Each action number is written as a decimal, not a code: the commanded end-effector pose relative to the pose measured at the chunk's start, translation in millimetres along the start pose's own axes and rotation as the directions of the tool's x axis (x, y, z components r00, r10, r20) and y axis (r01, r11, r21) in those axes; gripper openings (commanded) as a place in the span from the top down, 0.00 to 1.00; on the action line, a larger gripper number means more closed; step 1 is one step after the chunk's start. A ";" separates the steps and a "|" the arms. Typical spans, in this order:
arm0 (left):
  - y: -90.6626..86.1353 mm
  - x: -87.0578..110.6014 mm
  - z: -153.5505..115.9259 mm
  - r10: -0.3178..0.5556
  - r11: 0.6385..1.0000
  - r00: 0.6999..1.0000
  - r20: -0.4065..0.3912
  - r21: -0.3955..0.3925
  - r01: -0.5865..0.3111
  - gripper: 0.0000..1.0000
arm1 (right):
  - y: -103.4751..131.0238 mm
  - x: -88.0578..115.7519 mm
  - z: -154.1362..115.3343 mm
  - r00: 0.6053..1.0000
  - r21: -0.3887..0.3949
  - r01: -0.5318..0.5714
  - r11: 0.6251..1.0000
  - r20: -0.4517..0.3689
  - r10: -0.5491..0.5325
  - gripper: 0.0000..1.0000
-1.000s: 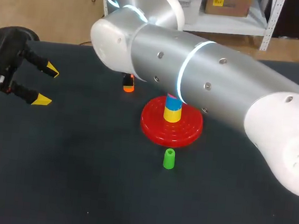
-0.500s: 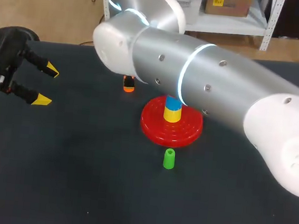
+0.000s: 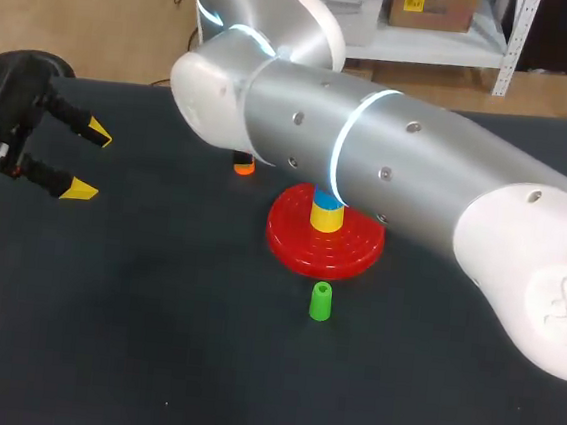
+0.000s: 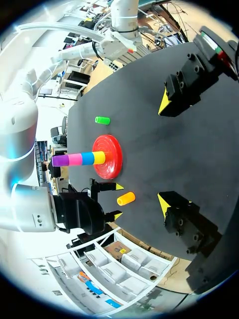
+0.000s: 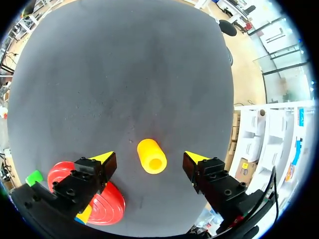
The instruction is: Pick up and stack the cylinders on the red base in this order: pink,purple,orange,green
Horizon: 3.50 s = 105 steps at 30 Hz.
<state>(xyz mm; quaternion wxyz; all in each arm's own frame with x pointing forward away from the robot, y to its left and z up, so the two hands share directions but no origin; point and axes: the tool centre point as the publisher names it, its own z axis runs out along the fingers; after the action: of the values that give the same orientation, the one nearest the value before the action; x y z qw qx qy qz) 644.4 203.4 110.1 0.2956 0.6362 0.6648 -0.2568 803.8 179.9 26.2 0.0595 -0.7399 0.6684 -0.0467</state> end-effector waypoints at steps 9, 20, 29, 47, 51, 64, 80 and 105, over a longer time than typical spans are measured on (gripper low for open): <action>-1.2 0.9 -0.1 0.002 1.000 1.000 0.002 -0.004 -0.002 0.00 | -6.6 -1.9 2.6 1.000 -0.536 -0.003 0.844 -0.008 -0.001 0.18; -1.2 0.9 -0.1 0.002 1.000 1.000 0.002 -0.004 -0.002 0.00 | -6.0 -0.8 5.9 1.000 -0.536 -0.004 0.844 -0.017 -0.006 1.00; -1.2 0.9 -0.1 0.002 1.000 1.000 0.002 -0.004 -0.002 0.00 | -7.6 -1.6 7.4 1.000 -0.528 0.000 0.849 -0.014 -0.009 1.00; -1.2 0.9 -0.1 0.002 1.000 1.000 0.002 -0.004 -0.002 0.00 | -14.2 9.4 -36.9 1.000 -0.443 -0.026 0.896 0.001 0.030 1.00; -1.2 0.9 -0.1 0.002 1.000 1.000 0.002 -0.004 -0.002 0.00 | -15.7 15.4 -58.1 0.999 -0.412 -0.043 0.910 0.012 0.052 1.00; -1.2 0.9 -0.1 0.002 1.000 1.000 0.002 -0.004 -0.002 0.00 | -1.9 37.1 -124.2 0.992 -0.321 -0.106 0.941 0.025 0.120 1.00; -1.2 0.9 -0.1 0.002 1.000 1.000 0.002 -0.004 -0.002 0.00 | 26.6 54.1 -179.7 0.980 -0.205 -0.187 0.961 0.024 0.196 1.00; -1.2 0.9 -0.1 0.002 1.000 1.000 0.002 -0.004 -0.002 0.00 | 74.7 99.1 -225.3 0.952 -0.064 -0.304 0.950 0.024 0.306 1.00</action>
<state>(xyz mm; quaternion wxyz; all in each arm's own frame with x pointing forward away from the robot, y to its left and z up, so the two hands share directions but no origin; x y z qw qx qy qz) 644.4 203.4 110.1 0.2956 0.6362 0.6648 -0.2568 725.0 80.3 233.7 -0.0126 -0.6326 0.7740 0.0264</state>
